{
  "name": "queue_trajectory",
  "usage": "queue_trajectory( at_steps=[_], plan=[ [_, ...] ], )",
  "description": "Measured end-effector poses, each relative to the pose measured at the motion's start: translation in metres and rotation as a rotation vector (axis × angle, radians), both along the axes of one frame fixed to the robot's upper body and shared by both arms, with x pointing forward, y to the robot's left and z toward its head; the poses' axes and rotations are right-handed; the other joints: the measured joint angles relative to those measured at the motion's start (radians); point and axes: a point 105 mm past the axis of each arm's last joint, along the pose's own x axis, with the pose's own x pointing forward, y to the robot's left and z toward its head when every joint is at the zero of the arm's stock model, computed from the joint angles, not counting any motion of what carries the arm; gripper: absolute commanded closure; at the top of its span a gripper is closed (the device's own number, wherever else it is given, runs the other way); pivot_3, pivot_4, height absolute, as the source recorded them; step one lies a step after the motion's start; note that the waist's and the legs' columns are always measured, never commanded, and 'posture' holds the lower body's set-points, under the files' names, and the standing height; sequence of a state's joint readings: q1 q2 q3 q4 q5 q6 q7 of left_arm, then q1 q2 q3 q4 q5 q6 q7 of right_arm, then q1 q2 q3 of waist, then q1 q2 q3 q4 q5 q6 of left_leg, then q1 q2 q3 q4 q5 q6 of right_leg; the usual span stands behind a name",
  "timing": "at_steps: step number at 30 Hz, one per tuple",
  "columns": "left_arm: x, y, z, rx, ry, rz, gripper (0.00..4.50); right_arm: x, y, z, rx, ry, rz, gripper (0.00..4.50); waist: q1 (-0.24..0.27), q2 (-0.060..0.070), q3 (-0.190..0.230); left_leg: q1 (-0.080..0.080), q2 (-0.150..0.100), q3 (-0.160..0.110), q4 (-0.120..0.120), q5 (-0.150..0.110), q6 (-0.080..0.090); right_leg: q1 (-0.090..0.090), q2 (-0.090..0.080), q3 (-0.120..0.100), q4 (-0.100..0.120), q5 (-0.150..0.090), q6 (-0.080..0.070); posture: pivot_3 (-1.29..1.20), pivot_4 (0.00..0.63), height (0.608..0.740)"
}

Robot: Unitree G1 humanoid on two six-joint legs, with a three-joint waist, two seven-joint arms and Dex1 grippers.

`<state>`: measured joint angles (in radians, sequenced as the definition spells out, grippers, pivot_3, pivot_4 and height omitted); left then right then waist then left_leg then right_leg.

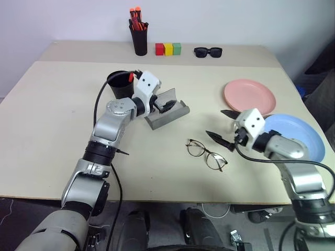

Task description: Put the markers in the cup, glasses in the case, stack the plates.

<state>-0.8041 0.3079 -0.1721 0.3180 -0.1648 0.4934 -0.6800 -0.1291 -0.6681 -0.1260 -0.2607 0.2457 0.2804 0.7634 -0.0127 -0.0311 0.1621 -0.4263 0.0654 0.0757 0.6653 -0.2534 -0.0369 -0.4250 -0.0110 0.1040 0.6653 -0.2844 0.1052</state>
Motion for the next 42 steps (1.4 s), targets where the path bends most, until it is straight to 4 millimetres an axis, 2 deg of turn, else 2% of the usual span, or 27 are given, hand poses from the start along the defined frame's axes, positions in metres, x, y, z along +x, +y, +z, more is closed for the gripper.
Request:
queue_trajectory(
  at_steps=[3, 4, 6, 8, 10, 13, 19, 26, 34, 42],
  plan=[
    [-0.004, 0.001, -0.026, 0.043, 0.088, -0.031, 0.07, -0.011, -0.009, -0.003, 0.002, 0.017, -0.035, 0.00, -0.001, 0.000, 0.000, 0.000, 0.000, 0.000, 0.000, 0.000, 0.000, 0.000, 0.000, 0.000, 0.000, 0.000, 0.000, 0.00, 0.150, 0.725],
    [-0.005, 0.001, -0.032, 0.059, 0.107, -0.036, 0.30, -0.015, -0.010, -0.004, 0.002, 0.020, -0.044, 0.00, -0.001, 0.000, 0.000, 0.000, 0.000, 0.000, 0.000, 0.000, 0.000, 0.000, 0.000, 0.000, 0.000, 0.000, 0.000, 0.00, 0.150, 0.725],
    [-0.005, 0.003, -0.040, 0.071, 0.137, -0.037, 0.94, -0.022, -0.012, -0.006, 0.003, 0.028, -0.065, 0.00, -0.002, 0.000, 0.000, 0.000, 0.000, 0.000, 0.000, 0.000, 0.000, 0.000, 0.000, 0.000, 0.000, 0.000, 0.000, 0.00, 0.150, 0.725],
    [-0.005, 0.004, -0.042, 0.075, 0.147, -0.041, 1.81, -0.025, -0.015, -0.007, 0.003, 0.031, -0.083, 0.00, -0.001, 0.000, 0.000, 0.000, 0.000, 0.000, 0.000, 0.000, 0.000, 0.000, 0.000, 0.000, 0.000, 0.000, 0.000, 0.00, 0.150, 0.725],
    [-0.006, 0.003, -0.043, 0.087, 0.142, -0.062, 2.28, -0.028, -0.021, -0.009, 0.017, 0.040, -0.119, 0.00, 0.000, 0.000, 0.000, 0.000, 0.000, 0.000, 0.000, 0.000, 0.000, 0.000, 0.000, 0.001, 0.000, 0.000, 0.000, 0.00, 0.150, 0.725],
    [-0.009, 0.006, -0.045, 0.134, 0.118, -0.093, 3.70, -0.039, -0.029, -0.018, 0.054, 0.088, -0.166, 0.00, 0.002, 0.000, 0.000, 0.000, 0.000, 0.000, 0.000, 0.000, 0.000, 0.000, 0.000, 0.001, 0.000, 0.000, 0.000, 0.00, 0.150, 0.725],
    [-0.019, 0.008, -0.051, 0.163, 0.078, -0.165, 3.70, -0.044, -0.033, -0.021, 0.061, 0.102, -0.184, 0.00, -0.004, 0.001, 0.000, 0.001, 0.000, 0.000, 0.001, 0.000, 0.000, 0.001, 0.000, 0.001, 0.001, 0.000, 0.000, 0.00, 0.150, 0.725],
    [-0.033, 0.021, -0.052, 0.177, 0.073, -0.230, 3.70, -0.044, -0.030, -0.018, 0.066, 0.088, -0.186, 0.00, -0.001, 0.001, -0.001, 0.001, 0.000, 0.000, 0.001, 0.000, 0.000, 0.001, 0.000, 0.001, 0.000, 0.000, 0.000, 0.00, 0.150, 0.725],
    [-0.072, 0.038, -0.047, 0.231, 0.079, -0.446, 3.70, -0.044, -0.024, -0.018, 0.076, 0.098, -0.159, 0.00, -0.001, 0.001, -0.001, 0.001, 0.000, 0.000, 0.001, 0.000, 0.000, 0.001, 0.000, 0.001, 0.001, 0.000, -0.001, 0.00, 0.150, 0.725],
    [-0.078, 0.042, -0.048, 0.295, 0.039, -0.488, 3.70, -0.040, -0.011, -0.018, 0.081, 0.104, -0.112, 0.00, 0.000, 0.001, -0.001, 0.001, 0.000, 0.000, 0.002, 0.000, 0.001, 0.001, 0.000, 0.001, 0.001, 0.000, -0.001, 0.00, 0.150, 0.725]
  ],
)
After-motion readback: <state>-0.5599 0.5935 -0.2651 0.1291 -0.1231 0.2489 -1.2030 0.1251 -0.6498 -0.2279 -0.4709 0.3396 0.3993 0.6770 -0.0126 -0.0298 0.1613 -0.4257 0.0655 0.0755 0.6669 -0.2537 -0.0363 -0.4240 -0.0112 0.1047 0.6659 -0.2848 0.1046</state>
